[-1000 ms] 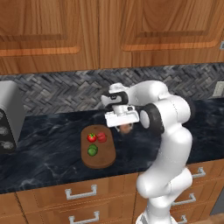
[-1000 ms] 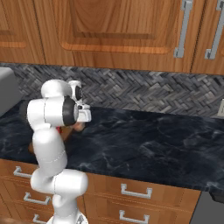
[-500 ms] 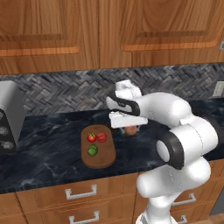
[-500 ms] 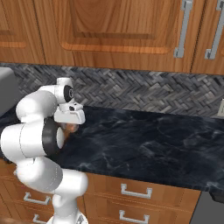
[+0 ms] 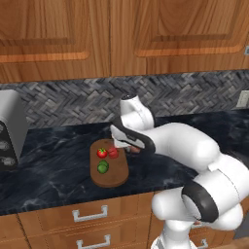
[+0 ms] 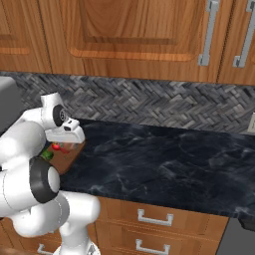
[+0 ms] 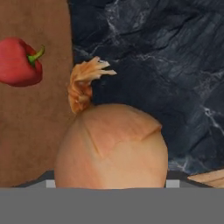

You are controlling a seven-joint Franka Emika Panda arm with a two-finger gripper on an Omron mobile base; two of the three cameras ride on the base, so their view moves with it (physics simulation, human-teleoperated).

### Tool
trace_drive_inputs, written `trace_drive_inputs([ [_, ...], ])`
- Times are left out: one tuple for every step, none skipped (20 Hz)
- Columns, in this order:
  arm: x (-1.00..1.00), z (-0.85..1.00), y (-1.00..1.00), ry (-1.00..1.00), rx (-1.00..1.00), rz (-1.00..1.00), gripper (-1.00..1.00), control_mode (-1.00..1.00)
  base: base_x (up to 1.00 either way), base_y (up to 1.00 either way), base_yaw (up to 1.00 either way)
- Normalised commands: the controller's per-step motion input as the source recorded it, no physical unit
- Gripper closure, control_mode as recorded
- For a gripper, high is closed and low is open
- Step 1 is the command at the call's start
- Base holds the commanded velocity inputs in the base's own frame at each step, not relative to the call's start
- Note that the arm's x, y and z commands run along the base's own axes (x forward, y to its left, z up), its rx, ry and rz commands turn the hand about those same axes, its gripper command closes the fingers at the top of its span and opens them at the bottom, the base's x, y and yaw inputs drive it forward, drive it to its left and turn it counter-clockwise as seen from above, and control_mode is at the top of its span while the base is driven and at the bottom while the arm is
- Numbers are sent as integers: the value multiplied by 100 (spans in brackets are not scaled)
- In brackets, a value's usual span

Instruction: Place the avocado, onion, tomato, and bell pepper on the cutting board.

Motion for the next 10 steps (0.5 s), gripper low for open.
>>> trace_drive_inputs([
  [0,0,42,-21,0,21,100,-100,0,0,0],
  [0,0,34,-8,0,20,100,-100,0,0,0],
  [0,0,31,0,0,20,100,-100,0,0,0],
  [1,0,32,0,0,21,100,-100,0,0,0],
  [0,0,31,0,0,19,100,-100,0,0,0],
  [0,0,31,0,0,18,100,-100,0,0,0],
  [0,0,31,0,0,18,100,-100,0,0,0],
  [4,0,35,0,0,20,100,-100,0,0,0],
  [11,0,31,0,0,22,100,-100,0,0,0],
  [15,0,29,0,0,22,100,-100,0,0,0],
])
